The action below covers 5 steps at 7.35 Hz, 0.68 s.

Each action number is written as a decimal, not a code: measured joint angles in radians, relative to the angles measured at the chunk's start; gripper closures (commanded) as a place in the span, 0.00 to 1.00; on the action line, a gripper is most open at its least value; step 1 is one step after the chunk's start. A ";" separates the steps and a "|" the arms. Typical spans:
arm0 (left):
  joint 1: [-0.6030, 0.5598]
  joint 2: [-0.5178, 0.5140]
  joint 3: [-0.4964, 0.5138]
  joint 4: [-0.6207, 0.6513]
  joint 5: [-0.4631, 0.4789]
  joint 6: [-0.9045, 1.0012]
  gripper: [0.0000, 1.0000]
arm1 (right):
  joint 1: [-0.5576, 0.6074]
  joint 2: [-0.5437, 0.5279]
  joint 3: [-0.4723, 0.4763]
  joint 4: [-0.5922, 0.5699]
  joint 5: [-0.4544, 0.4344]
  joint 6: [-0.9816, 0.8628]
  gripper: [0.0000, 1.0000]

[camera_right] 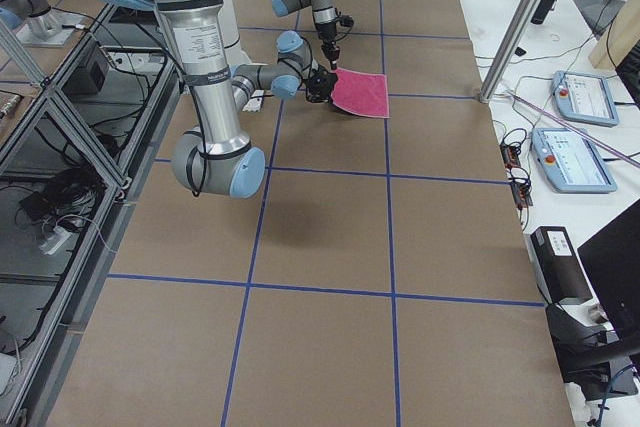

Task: Fold towel twice with both arms
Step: 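Lift both near corners and carry them toward the far edge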

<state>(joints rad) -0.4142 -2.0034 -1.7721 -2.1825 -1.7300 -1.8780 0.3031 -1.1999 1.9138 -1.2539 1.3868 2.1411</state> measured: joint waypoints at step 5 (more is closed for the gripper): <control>-0.038 0.037 -0.048 0.006 -0.024 0.050 1.00 | 0.026 0.009 0.063 -0.084 0.006 -0.021 1.00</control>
<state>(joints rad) -0.4518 -1.9666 -1.8197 -2.1768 -1.7543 -1.8280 0.3286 -1.1906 1.9764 -1.3383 1.3928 2.1205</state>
